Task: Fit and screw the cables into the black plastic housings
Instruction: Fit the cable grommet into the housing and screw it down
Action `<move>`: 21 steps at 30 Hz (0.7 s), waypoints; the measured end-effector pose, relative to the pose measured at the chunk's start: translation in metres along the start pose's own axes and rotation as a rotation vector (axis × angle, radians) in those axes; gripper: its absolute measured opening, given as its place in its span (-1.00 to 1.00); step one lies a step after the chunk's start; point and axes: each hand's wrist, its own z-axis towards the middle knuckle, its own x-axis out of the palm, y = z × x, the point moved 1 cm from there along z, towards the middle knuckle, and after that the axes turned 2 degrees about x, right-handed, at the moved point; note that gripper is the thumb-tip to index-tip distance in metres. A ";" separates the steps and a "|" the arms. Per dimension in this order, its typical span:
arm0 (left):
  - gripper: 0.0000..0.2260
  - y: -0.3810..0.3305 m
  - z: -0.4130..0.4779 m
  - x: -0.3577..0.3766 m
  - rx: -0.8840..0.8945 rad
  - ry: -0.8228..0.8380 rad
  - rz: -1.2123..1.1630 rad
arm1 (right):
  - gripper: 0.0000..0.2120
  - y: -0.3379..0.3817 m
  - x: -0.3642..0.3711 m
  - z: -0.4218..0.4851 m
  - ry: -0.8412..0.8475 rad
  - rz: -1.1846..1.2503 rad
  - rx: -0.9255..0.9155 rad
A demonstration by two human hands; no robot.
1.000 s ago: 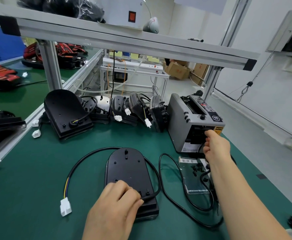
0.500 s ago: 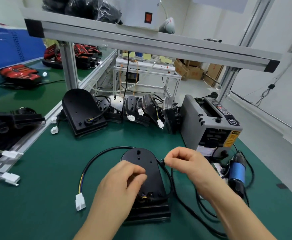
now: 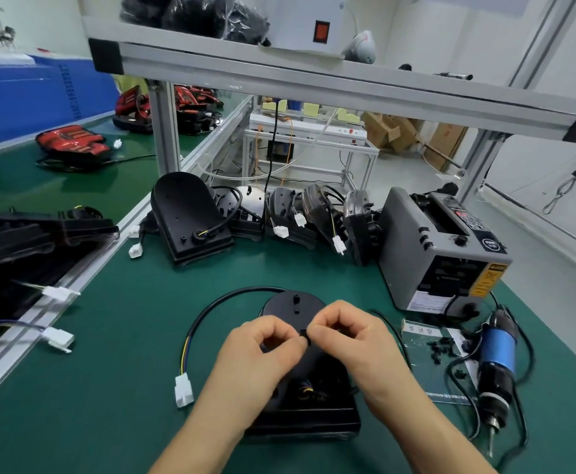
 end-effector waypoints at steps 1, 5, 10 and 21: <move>-0.83 -0.001 0.000 0.000 -0.019 0.011 -0.033 | -0.94 -0.001 0.002 -0.001 -0.015 -0.002 -0.012; -0.83 -0.001 -0.003 -0.004 0.009 0.006 0.047 | -0.92 -0.005 0.008 -0.003 -0.052 -0.095 -0.076; -0.83 0.022 -0.001 -0.031 0.048 -0.161 0.321 | -0.81 -0.005 -0.003 0.015 -0.117 -0.148 0.063; -0.64 0.037 -0.006 -0.024 0.141 -0.039 0.684 | -0.76 -0.007 0.020 0.029 0.117 -0.460 0.250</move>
